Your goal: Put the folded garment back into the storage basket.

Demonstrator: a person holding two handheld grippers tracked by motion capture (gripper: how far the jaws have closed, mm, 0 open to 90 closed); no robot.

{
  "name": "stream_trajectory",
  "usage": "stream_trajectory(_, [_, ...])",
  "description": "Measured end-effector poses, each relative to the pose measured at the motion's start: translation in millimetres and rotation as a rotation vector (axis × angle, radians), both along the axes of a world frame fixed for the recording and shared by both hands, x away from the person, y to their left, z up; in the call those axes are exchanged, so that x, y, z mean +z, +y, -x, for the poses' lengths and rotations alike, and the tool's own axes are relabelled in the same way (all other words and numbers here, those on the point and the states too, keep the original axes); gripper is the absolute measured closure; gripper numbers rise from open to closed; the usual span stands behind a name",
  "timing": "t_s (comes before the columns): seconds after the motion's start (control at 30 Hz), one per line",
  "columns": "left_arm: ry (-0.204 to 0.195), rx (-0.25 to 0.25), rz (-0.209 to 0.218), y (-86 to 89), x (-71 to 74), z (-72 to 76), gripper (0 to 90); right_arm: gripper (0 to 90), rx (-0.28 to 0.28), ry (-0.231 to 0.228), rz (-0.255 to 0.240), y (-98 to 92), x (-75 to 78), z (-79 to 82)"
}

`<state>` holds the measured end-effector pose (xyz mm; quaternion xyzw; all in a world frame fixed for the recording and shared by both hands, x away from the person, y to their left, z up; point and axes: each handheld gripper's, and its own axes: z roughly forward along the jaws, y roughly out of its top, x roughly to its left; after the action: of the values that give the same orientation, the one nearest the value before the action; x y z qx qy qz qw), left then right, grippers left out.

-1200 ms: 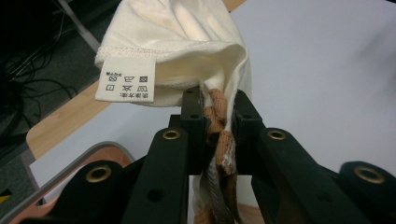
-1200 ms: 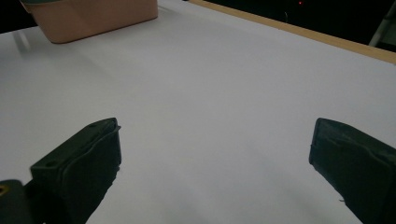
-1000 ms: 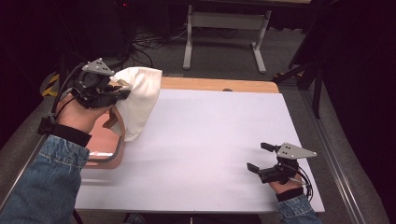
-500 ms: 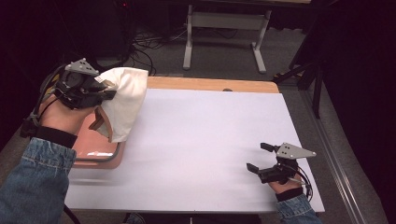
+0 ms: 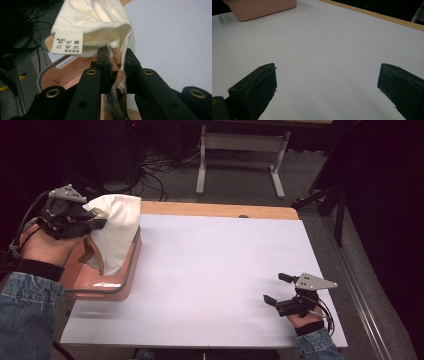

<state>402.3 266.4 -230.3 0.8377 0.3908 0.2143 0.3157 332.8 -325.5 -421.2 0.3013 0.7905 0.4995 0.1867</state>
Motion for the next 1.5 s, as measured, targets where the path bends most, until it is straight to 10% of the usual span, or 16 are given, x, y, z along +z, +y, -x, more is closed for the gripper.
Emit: stream_trajectory(1.5, [0.176, 0.069, 0.033, 27.5, -76.1, -25.5, 79.2, 2.9, 0.003, 0.010, 0.004, 2.0, -1.5, -0.4])
